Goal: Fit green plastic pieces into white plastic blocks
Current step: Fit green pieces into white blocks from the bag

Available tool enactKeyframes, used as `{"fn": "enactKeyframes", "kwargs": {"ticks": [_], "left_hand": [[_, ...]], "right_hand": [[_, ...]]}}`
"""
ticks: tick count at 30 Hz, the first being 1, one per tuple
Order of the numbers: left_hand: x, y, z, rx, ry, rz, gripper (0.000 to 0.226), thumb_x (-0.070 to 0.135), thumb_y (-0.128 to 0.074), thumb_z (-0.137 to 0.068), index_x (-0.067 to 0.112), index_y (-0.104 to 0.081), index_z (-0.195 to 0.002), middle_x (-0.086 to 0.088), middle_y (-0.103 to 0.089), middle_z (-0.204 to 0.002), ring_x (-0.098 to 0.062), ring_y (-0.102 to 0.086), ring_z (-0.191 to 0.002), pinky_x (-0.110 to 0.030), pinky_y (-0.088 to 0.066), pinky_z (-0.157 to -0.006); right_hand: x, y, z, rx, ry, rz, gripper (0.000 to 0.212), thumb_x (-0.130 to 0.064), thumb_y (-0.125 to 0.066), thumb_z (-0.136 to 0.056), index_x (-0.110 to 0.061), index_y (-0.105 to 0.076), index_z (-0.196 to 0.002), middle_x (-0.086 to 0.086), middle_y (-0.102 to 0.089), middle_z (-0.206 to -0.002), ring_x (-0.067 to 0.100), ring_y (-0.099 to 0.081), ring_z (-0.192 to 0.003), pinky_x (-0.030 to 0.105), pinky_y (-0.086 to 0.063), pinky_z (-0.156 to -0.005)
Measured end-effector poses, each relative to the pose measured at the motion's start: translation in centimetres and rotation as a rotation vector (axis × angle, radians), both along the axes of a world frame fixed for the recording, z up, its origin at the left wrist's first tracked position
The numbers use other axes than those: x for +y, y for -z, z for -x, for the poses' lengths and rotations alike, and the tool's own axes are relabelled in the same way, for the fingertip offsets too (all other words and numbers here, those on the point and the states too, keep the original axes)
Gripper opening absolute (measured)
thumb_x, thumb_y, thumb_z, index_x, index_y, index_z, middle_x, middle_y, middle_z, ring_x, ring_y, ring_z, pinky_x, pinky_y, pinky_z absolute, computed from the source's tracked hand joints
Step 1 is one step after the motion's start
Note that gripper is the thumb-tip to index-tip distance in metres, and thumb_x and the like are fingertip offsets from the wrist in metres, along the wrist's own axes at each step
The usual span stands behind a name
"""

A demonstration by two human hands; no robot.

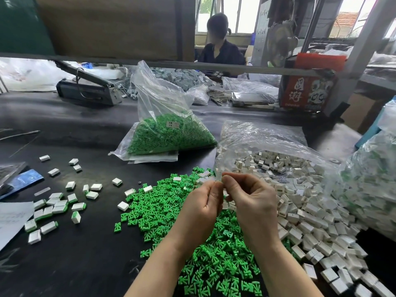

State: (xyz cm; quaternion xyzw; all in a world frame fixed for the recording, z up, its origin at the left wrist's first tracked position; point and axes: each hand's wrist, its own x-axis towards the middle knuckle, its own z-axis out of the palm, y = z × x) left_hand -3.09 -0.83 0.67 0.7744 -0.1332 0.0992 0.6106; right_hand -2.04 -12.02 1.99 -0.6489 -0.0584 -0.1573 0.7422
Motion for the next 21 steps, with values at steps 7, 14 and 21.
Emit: {"fn": "enactKeyframes", "kwargs": {"ticks": [7, 14, 21], "left_hand": [[0.0, -0.2, 0.1, -0.021, -0.016, -0.059, 0.036, 0.038, -0.036, -0.097, 0.013, -0.062, -0.101, 0.002, -0.065, -0.086, -0.016, -0.06, -0.081, -0.046, -0.049, -0.078], [1.0, -0.1, 0.0, -0.065, -0.011, -0.155, 0.025, 0.039, -0.036, -0.097, 0.025, -0.056, -0.091, 0.013, -0.058, -0.076, -0.008, -0.052, -0.071, -0.021, -0.037, -0.065], [1.4, 0.0, -0.1, -0.077, 0.021, -0.179, 0.025, 0.036, -0.037, -0.098, 0.026, -0.051, -0.079, 0.021, -0.051, -0.065, -0.004, -0.042, -0.06, -0.03, -0.035, -0.061]], "right_hand": [[0.0, 0.1, 0.0, -0.038, -0.01, 0.089, 0.016, -0.006, -0.07, -0.088, -0.022, -0.075, -0.084, -0.002, -0.076, -0.079, 0.011, -0.071, -0.072, 0.018, -0.053, -0.064], [-0.9, -0.5, -0.2, -0.078, -0.115, 0.241, 0.019, -0.003, -0.071, -0.086, -0.022, -0.075, -0.088, -0.007, -0.076, -0.081, 0.008, -0.072, -0.074, 0.018, -0.055, -0.067], [-1.6, -0.6, -0.2, -0.117, -0.177, 0.292, 0.021, 0.0, -0.071, -0.085, -0.021, -0.074, -0.087, -0.008, -0.075, -0.079, 0.005, -0.07, -0.071, 0.015, -0.053, -0.064]]}}
